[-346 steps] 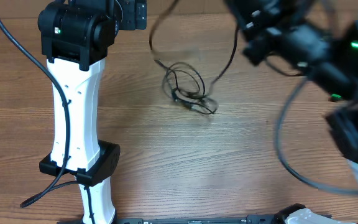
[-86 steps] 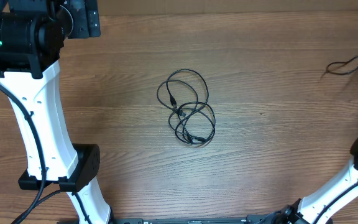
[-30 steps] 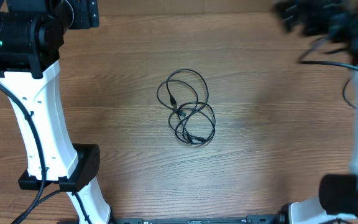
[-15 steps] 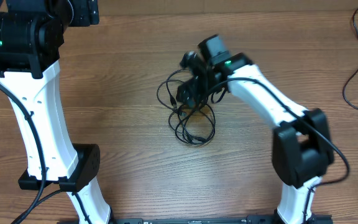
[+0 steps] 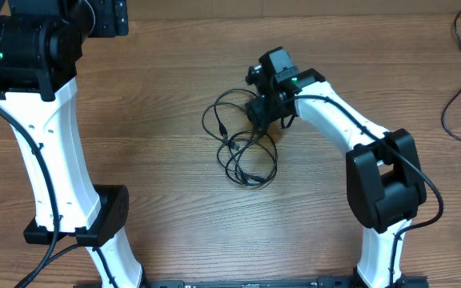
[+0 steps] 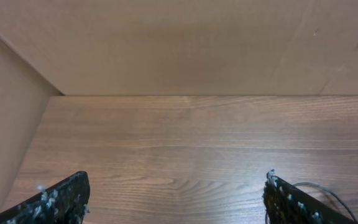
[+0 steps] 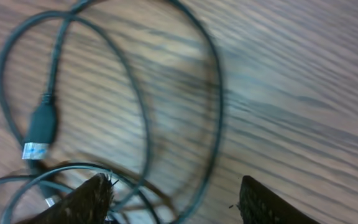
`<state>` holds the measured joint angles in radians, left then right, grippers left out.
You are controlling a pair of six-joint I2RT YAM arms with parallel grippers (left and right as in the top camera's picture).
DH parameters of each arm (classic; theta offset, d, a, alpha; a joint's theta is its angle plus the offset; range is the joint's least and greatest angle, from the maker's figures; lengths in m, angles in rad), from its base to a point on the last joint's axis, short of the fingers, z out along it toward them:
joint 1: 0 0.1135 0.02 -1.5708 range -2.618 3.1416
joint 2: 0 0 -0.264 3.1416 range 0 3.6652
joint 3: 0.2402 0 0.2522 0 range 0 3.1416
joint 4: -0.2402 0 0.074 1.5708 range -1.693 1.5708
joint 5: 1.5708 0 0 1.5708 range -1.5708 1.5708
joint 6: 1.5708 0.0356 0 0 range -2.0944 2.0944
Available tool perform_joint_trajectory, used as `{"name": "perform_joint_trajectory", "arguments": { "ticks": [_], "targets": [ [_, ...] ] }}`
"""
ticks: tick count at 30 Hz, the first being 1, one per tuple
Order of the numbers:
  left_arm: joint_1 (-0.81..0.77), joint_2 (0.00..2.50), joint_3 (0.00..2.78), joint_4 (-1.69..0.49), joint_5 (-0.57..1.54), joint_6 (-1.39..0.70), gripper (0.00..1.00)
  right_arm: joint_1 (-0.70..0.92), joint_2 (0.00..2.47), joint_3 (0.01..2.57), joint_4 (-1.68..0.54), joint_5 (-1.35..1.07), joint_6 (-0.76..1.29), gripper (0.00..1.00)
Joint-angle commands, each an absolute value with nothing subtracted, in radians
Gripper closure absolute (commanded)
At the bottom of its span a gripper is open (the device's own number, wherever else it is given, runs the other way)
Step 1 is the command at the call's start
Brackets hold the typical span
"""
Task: Untangle cables
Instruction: 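Move the right gripper over the central tangle and grasp a cable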
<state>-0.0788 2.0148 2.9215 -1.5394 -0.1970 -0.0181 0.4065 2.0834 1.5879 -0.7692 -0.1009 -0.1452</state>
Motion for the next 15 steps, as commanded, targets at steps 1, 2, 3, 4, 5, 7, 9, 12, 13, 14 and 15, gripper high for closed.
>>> {"name": "perform_joint_trajectory", "arguments": {
  "ticks": [1, 2, 3, 4, 5, 7, 9, 12, 13, 14, 15],
  "targets": [
    [-0.079, 2.027, 2.928, -1.536, -0.188, 0.001, 0.11, 0.397, 2.088, 1.589, -0.760, -0.076, -0.134, 0.35],
    [-0.079, 2.027, 2.928, -1.537, -0.186, 0.001, 0.11, 0.397, 2.092, 1.588, -0.756, -0.076, -0.134, 0.35],
    [-0.079, 2.027, 2.928, -1.537, -0.185, 0.001, 0.11, 0.397, 2.096, 1.585, -0.751, -0.080, -0.134, 0.35],
    [-0.079, 2.027, 2.928, -1.539, -0.182, 0.001, 0.11, 0.397, 2.099, 1.578, -0.743, -0.086, -0.134, 0.35],
    [-0.079, 2.027, 2.928, -1.541, -0.182, 0.000, 0.11, 0.397, 2.101, 1.570, -0.734, -0.095, -0.135, 0.34],
    [-0.079, 2.027, 2.928, -1.547, -0.182, 0.001, 0.11, 0.397, 2.105, 1.558, -0.729, -0.109, -0.135, 0.34],
    [-0.079, 2.027, 2.928, -1.552, -0.182, 0.001, 0.11, 0.397, 2.107, 1.546, -0.723, -0.128, -0.135, 0.34],
    [-0.079, 2.027, 2.928, -1.559, -0.182, 0.001, 0.11, 0.398, 2.108, 1.521, -0.701, -0.136, -0.134, 0.34],
    [-0.079, 2.027, 2.928, -1.560, -0.182, 0.001, 0.11, 0.398, 2.108, 1.508, -0.689, -0.136, -0.134, 0.34],
    [-0.079, 2.027, 2.928, -1.560, -0.182, 0.001, 0.11, 0.398, 2.108, 1.494, -0.677, -0.136, -0.133, 0.34],
    [-0.079, 2.027, 2.928, -1.560, -0.182, 0.001, 0.11, 0.398, 2.108, 1.481, -0.667, -0.136, -0.131, 0.36]
  ]
}}
